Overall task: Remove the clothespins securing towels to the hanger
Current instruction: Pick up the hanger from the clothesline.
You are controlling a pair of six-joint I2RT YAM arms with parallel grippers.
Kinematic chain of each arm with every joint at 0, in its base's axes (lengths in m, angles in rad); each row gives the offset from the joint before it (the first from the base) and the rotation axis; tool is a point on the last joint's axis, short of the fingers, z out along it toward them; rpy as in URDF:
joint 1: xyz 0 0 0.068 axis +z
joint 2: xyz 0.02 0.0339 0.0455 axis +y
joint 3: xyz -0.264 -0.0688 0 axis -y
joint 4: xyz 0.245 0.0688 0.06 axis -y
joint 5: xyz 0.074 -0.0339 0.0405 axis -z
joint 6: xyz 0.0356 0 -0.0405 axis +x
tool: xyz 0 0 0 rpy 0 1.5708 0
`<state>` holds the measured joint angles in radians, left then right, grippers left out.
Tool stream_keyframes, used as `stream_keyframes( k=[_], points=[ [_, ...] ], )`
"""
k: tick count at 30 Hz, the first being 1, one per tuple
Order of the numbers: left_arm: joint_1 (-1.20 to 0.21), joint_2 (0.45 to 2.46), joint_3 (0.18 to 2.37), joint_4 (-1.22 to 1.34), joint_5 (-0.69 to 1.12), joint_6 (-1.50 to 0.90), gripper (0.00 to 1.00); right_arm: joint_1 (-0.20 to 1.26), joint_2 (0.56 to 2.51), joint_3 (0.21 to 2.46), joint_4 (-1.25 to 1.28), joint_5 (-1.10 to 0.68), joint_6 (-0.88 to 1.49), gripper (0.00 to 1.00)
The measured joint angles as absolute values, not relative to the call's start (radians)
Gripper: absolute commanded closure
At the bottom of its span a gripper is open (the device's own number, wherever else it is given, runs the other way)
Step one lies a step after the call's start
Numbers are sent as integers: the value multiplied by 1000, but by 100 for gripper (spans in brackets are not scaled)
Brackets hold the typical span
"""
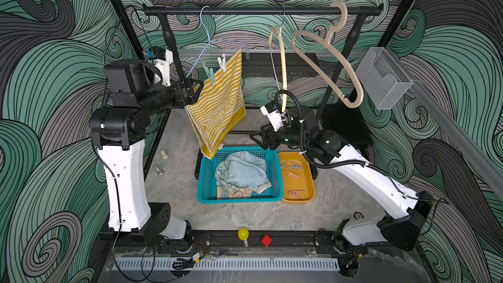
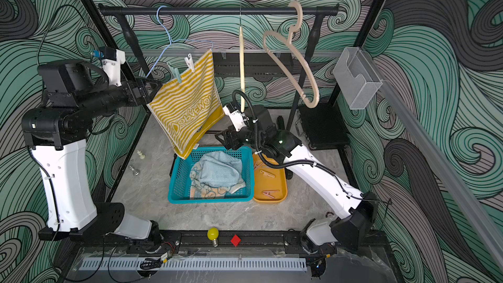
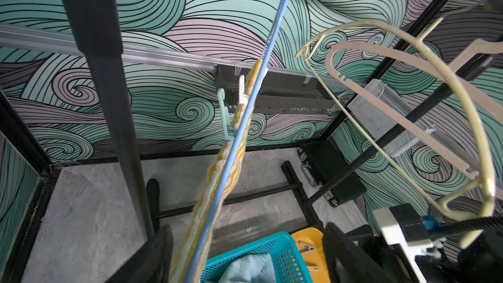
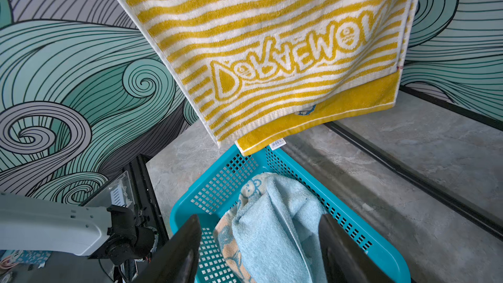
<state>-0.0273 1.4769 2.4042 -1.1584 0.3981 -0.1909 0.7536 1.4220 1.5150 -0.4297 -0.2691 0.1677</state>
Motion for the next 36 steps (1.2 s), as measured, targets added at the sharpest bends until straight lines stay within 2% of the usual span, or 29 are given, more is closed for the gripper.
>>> stream_keyframes(
  k=[9,21,29,36],
  points=[
    [-27,1388,2346,-1119,491,-243,16,795,1433,1644,-422,-268,131,30],
    [-27,1367,2239,-1045,577,-311,16,873,1569,1851,-408,-263,112,28],
    [-27,1315,2213,-1015,556,-334,16,941,1636,1958,-400,-201,81,26],
    [-27,1205,2209,-1005,453,-341,16,990,1670,2012,-385,-105,56,26]
  ],
)
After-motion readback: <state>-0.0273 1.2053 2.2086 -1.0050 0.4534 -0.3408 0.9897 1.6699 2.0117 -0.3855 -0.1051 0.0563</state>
